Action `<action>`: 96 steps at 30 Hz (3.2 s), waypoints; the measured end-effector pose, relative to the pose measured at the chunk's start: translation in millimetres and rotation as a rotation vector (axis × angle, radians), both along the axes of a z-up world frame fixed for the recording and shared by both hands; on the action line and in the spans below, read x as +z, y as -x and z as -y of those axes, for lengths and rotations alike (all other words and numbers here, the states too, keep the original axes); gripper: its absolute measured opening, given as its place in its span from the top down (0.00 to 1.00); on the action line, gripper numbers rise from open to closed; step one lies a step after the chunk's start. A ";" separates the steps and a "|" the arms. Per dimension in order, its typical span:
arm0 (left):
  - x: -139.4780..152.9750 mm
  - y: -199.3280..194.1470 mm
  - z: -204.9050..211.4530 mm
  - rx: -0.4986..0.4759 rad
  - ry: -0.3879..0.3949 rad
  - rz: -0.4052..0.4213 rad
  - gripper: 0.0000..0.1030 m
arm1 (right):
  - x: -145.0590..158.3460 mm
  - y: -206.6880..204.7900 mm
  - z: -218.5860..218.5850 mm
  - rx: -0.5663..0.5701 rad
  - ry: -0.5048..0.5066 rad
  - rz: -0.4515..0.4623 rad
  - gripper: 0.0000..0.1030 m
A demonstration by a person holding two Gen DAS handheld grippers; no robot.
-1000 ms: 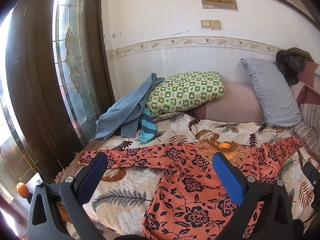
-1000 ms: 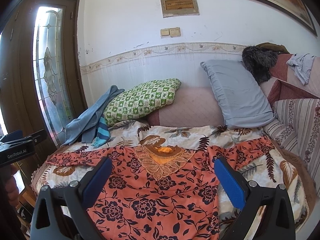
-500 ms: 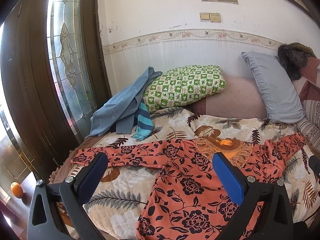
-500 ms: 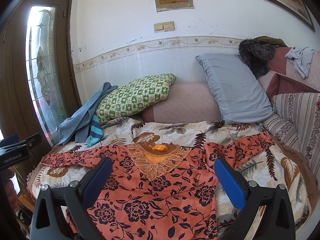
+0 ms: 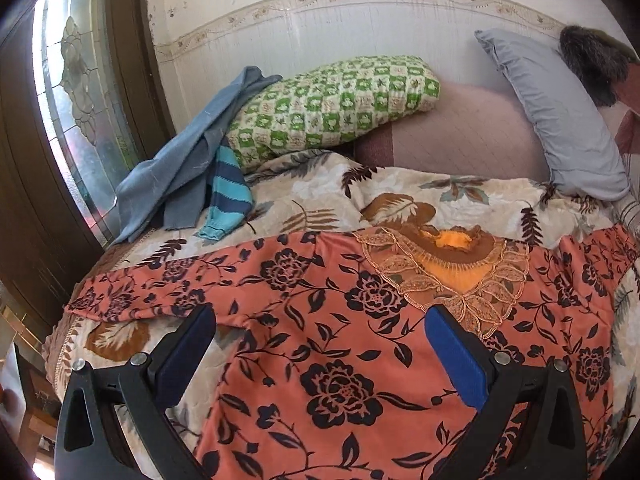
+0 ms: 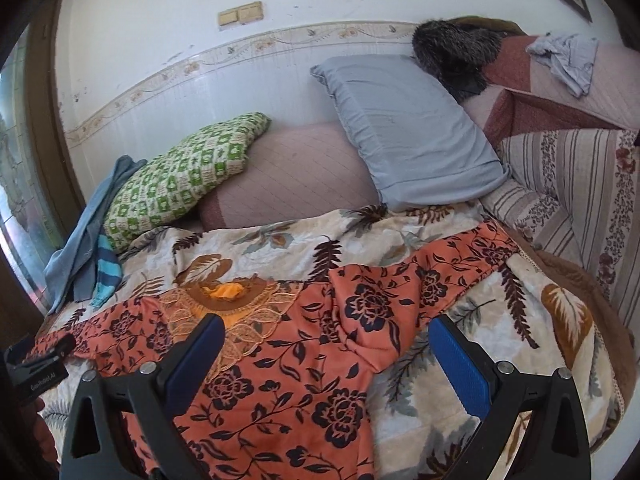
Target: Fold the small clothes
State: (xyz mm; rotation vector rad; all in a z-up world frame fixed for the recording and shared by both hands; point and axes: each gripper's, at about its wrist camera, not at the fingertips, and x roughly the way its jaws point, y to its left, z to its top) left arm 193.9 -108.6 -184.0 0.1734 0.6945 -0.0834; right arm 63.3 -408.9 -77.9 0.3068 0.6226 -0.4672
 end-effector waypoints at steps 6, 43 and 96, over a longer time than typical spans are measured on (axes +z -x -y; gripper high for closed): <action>-56.0 -17.7 11.3 -0.066 -0.055 -0.022 0.00 | -48.1 -10.2 134.3 -0.124 -0.187 -0.065 0.00; -27.6 -56.9 -86.9 0.234 0.078 0.061 0.00 | 1.7 -66.9 241.5 -0.043 -0.725 0.489 0.94; -77.2 -193.1 -72.5 -0.064 0.421 -0.276 0.51 | -163.0 -164.4 2.1 0.378 -0.720 -0.135 0.41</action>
